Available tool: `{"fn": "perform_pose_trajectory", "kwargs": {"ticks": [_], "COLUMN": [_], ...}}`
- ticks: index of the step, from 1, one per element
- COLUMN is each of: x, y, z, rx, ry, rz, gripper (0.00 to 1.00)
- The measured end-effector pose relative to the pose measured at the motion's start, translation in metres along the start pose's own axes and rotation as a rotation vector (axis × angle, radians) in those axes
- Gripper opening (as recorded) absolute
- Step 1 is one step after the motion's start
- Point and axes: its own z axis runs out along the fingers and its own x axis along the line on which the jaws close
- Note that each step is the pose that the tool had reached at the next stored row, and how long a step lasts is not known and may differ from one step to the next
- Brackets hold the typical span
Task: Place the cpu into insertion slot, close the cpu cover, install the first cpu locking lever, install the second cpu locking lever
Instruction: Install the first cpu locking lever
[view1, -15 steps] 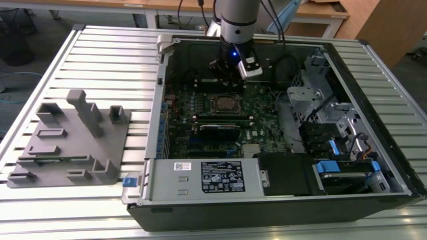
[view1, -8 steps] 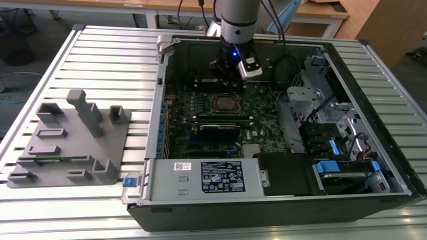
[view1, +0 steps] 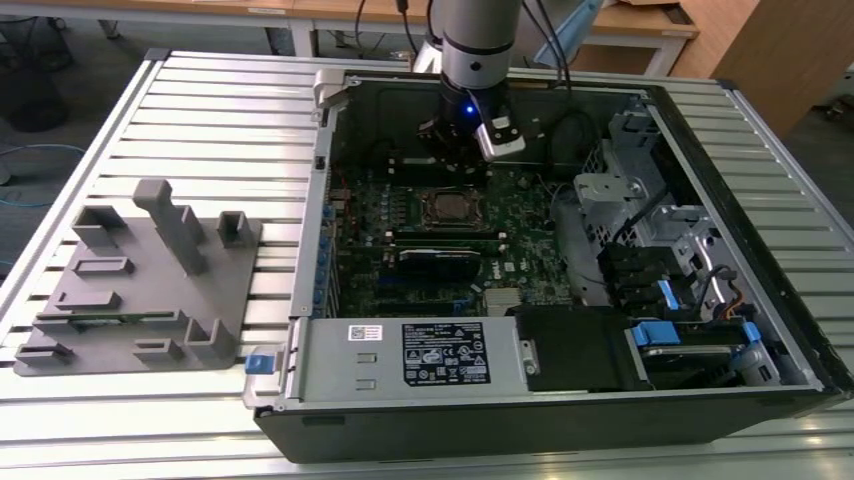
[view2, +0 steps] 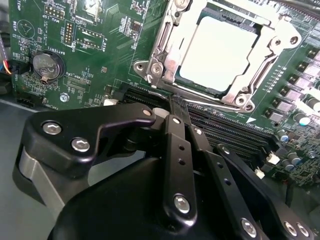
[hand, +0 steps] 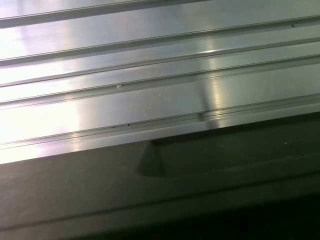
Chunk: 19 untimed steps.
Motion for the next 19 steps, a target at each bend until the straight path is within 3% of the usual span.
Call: {"fn": "perform_pose_trajectory", "kwargs": {"ticks": [5, 19], "x": [-0.0001, -0.0011], "y": [-0.0005, -0.0066], "z": [0.0000, 0.0006], "rx": [-0.0227, -0.0263], "ry": [0.0029, 0.0002], "rz": [0.001, 0.002], "gripper": [0.10, 0.10]}}
